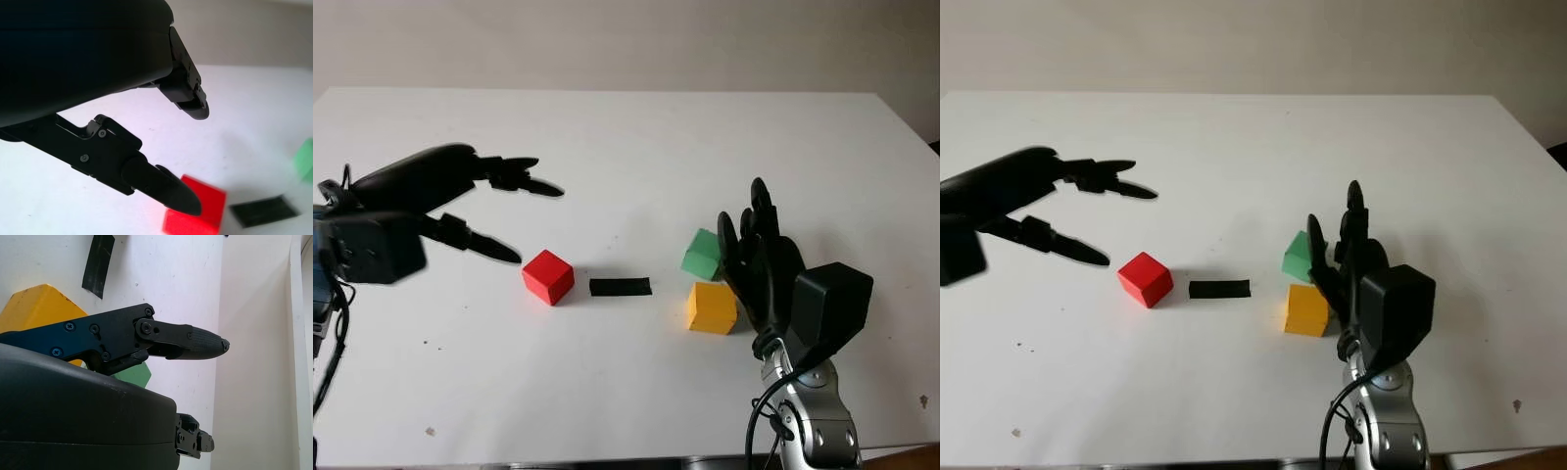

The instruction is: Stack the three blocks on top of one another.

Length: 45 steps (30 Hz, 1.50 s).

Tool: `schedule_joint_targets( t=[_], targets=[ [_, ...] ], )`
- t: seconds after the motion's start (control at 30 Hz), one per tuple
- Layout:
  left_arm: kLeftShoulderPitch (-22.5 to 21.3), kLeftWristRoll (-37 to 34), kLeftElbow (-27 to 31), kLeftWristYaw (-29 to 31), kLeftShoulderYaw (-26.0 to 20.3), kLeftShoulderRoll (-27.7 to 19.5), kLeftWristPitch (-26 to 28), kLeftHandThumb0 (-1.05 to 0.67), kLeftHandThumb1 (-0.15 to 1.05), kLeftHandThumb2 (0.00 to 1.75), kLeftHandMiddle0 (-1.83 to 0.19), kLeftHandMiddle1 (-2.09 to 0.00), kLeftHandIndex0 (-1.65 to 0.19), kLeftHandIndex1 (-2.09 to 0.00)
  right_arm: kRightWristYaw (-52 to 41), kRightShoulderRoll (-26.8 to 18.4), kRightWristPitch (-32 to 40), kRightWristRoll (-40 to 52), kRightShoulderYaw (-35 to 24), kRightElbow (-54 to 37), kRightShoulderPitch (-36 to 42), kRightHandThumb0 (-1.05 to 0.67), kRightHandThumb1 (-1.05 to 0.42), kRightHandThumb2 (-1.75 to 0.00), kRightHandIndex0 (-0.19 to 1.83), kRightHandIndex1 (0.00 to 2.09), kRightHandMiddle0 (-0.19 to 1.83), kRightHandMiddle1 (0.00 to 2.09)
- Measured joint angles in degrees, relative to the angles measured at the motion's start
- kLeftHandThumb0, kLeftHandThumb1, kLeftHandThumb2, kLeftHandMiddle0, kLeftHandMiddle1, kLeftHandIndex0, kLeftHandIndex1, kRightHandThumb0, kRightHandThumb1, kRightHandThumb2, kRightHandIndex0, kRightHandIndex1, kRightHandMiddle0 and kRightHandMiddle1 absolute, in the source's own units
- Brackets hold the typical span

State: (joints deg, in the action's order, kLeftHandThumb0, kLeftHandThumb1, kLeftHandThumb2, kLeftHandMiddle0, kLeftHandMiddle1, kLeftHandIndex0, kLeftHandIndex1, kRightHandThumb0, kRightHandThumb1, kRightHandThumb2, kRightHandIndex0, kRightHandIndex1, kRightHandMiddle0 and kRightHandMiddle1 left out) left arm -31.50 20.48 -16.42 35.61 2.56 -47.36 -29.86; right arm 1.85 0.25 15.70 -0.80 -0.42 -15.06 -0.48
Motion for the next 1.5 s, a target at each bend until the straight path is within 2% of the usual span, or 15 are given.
schedule_joint_targets(
  t=[0.17, 0.33, 0.5, 0.63, 1.3, 1.33, 1.4, 1.47, 1.5],
  targets=[
    [-0.5, 8.2, 0.0, -4.1, 3.4, -0.2, -2.6, -0.71, 0.77, 0.05, -0.08, -0.02, -0.53, -0.04, 0.1, 0.0, 0.0, -0.2, 0.1, 0.0, 0.0, -0.59, -1.05, -0.49, -0.16, 0.06, -0.16, 0.15],
    [-0.5, 11.1, 0.7, -7.0, 4.6, -0.2, -4.2, -0.69, 0.76, 0.05, -0.05, -0.03, -0.52, -0.04, 0.1, 0.1, 0.0, -0.1, 0.1, -0.4, 0.0, -0.59, -1.05, -0.49, -0.17, 0.05, -0.16, 0.15],
    [-0.2, 13.7, 0.0, -13.1, 5.6, -0.1, -8.1, -0.7, 0.76, 0.05, -0.04, -0.04, -0.52, -0.05, 0.1, 0.1, 0.0, 0.0, 0.1, -0.9, 0.0, -0.57, -1.05, -0.5, -0.17, 0.05, -0.16, 0.14],
    [0.1, 16.1, -1.5, -16.8, 6.5, -0.1, -9.2, -0.68, 0.76, 0.05, -0.06, -0.05, -0.55, -0.06, 0.1, 0.1, 0.0, -0.1, 0.1, -0.9, 0.0, -0.6, -1.05, -0.49, -0.17, 0.05, -0.15, 0.14],
    [0.8, 18.2, -3.2, -19.0, 9.8, 0.4, -8.7, -0.66, 0.8, 0.06, -0.08, -0.06, -0.68, -0.18, -0.7, 0.1, 0.1, 0.5, 0.0, -1.0, 0.5, -0.58, -1.05, -0.48, -0.17, 0.05, -0.14, 0.12],
    [0.8, 18.2, -3.2, -19.0, 9.8, 0.4, -8.7, -0.65, 0.79, 0.05, -0.09, -0.06, -0.68, -0.22, -0.6, 0.1, 0.1, 0.5, 0.0, -1.0, 0.5, -0.58, -1.05, -0.48, -0.17, 0.05, -0.14, 0.12],
    [0.8, 18.2, -3.4, -19.6, 9.9, 0.4, -8.9, -0.62, 0.8, 0.05, -0.13, -0.06, -0.52, -0.62, -0.6, 0.1, 0.2, 0.5, 0.0, -1.1, 0.5, -0.57, -1.05, -0.48, -0.18, 0.05, -0.14, 0.12],
    [0.8, 18.2, -3.8, -20.4, 9.9, 0.4, -9.2, -0.53, 0.83, 0.06, -0.16, -0.06, -0.44, -0.95, -0.7, 0.1, 0.2, 0.5, 0.0, -1.1, 0.5, -0.57, -1.05, -0.48, -0.17, 0.05, -0.14, 0.12],
    [0.8, 18.2, -4.0, -20.8, 9.9, 0.4, -9.4, -0.49, 0.84, 0.06, -0.17, -0.06, -0.43, -1.04, -0.7, 0.1, 0.2, 0.4, 0.0, -1.1, 0.5, -0.58, -1.05, -0.48, -0.17, 0.05, -0.14, 0.12]
  ],
)
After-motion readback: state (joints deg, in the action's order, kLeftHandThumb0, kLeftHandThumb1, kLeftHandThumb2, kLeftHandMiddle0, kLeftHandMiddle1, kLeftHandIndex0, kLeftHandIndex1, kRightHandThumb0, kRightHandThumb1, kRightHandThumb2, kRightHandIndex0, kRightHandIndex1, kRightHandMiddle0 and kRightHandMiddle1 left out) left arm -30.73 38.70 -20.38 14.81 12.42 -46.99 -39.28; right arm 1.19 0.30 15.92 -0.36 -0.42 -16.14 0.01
